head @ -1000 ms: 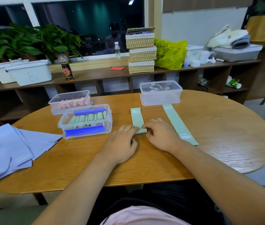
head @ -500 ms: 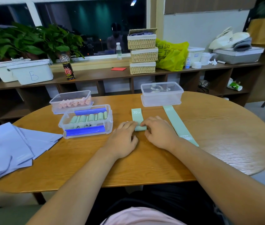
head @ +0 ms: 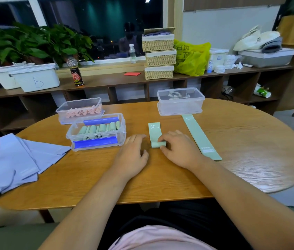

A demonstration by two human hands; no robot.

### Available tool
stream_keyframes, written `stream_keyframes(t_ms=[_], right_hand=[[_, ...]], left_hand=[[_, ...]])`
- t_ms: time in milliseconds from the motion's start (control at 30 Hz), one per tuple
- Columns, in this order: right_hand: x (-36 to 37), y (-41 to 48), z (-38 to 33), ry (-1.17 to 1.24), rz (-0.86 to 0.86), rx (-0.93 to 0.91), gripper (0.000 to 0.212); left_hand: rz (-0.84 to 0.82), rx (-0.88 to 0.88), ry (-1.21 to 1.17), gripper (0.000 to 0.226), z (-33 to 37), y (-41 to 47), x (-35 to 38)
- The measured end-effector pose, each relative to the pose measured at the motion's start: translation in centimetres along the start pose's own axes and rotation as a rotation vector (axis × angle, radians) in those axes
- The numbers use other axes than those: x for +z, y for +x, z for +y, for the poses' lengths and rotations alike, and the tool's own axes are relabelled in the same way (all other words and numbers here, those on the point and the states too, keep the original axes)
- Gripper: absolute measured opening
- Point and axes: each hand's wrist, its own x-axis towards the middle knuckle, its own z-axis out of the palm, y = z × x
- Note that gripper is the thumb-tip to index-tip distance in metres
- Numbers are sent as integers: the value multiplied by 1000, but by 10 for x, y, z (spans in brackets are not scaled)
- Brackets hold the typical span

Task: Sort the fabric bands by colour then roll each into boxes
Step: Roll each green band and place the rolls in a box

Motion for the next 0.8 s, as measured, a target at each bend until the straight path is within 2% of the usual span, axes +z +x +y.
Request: stream_keyframes(t_ms=[133,433,700,800], right_hand=[[-7,-32,-6,21,14,-33,24],[-10,-51,-11,53,-9,-74,25],[-12,-51,-13,88,-16,-6,49],[-16,-53,-13,166,58,-6,34]], left_hand=[[16,36,8,49,3,-18,-5],[-76,322,-39,33,14,-36,-15],[-103,320,1,39,14,-35,-13],[-118,294,25,45,14,-34,-13]])
